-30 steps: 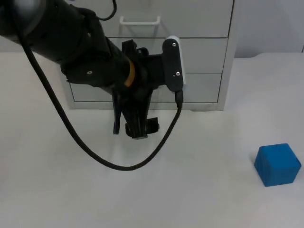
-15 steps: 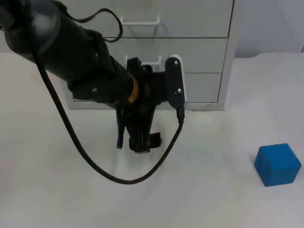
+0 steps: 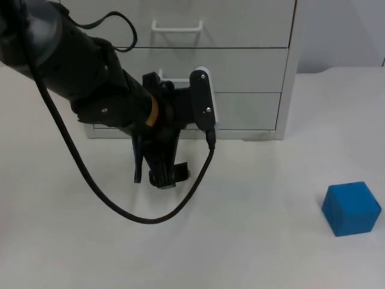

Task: Open the drawer with the left hand, place the block into the drawer with the right hand, then close the drawer with the left hand.

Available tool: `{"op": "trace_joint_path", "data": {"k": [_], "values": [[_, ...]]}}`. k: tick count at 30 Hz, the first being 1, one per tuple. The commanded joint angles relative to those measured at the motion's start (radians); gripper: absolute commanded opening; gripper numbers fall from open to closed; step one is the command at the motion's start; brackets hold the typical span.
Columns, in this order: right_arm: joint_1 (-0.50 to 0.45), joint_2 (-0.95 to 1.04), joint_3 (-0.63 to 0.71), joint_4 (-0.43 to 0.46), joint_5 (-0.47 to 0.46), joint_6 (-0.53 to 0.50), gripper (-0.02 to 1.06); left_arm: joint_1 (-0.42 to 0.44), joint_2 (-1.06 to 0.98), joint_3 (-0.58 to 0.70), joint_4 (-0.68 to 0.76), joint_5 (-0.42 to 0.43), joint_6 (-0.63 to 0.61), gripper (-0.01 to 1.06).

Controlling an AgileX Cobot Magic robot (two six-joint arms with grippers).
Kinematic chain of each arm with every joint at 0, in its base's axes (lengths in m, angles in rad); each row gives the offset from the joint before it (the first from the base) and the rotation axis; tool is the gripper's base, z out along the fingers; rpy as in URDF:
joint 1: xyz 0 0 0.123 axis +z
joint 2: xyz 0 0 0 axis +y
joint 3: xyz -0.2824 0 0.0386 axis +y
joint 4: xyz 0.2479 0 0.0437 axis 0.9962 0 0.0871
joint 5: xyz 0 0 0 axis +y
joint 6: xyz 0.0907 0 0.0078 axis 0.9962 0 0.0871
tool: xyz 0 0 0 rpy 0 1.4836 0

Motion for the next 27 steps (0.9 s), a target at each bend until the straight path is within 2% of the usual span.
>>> {"op": "trace_joint_path", "data": {"k": [1, 4, 8, 9, 11, 13, 16, 21, 27], "values": [[-0.005, -0.003, -0.005, -0.004, -0.015, -0.007, 1.05, -0.001, -0.002, -0.005, 0.005, -0.020, -0.012, 1.03], [-0.005, -0.003, -0.005, -0.004, -0.017, -0.007, 1.05, -0.001, -0.002, -0.005, 0.005, -0.022, -0.012, 0.97], [-0.005, -0.003, -0.005, -0.004, -0.017, -0.007, 1.05, -0.001, -0.002, -0.005, 0.005, -0.033, -0.012, 0.63], [-0.005, -0.003, -0.005, -0.004, -0.017, -0.007, 1.05, -0.001, -0.002, -0.005, 0.005, -0.033, -0.012, 0.63], [-0.005, -0.003, -0.005, -0.004, -0.015, -0.007, 1.05, -0.001, -0.002, -0.005, 0.005, -0.052, -0.012, 0.47], [-0.005, -0.003, -0.005, -0.004, -0.015, -0.007, 1.05, -0.001, 0.004, -0.018, 0.001, -0.051, -0.014, 0.37], [-0.005, -0.003, -0.005, -0.004, -0.013, -0.007, 1.05, -0.001, 0.017, -0.043, -0.019, -0.030, -0.016, 0.38], [-0.005, -0.003, -0.005, -0.004, -0.005, -0.007, 1.05, -0.001, 0.019, -0.064, -0.040, -0.018, -0.016, 0.51], [0.006, -0.003, -0.005, -0.010, -0.005, -0.007, 1.05, 0.013, 0.039, -0.073, -0.021, -0.016, -0.016, 0.52]]}}
